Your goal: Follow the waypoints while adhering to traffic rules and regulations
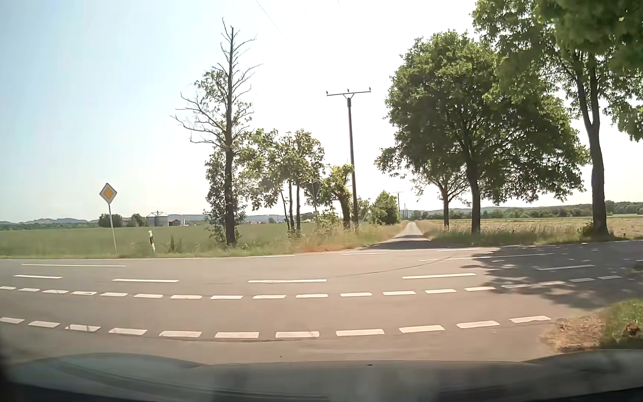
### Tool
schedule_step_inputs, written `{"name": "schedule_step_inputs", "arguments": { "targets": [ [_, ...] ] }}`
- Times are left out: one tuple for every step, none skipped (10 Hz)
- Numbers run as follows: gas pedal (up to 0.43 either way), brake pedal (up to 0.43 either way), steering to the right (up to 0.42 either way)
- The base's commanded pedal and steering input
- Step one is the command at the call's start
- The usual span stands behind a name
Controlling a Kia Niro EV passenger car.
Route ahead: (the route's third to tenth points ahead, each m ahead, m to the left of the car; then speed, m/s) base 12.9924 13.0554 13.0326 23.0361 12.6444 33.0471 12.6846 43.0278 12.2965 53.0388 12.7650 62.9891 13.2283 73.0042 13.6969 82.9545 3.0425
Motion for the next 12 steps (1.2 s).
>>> {"name": "schedule_step_inputs", "arguments": {
  "targets": [
    [0.0,0.409,0.057],
    [0.0,0.396,0.052],
    [0.0,0.384,0.047],
    [0.0,0.36,0.042],
    [0.0,0.348,0.037],
    [0.0,0.335,0.032],
    [0.0,0.226,0.028],
    [0.0,0.049,0.024],
    [0.0,0.006,0.021],
    [0.067,0.006,0.018],
    [0.15,0.006,0.016],
    [0.209,0.006,0.015]
  ]
}}
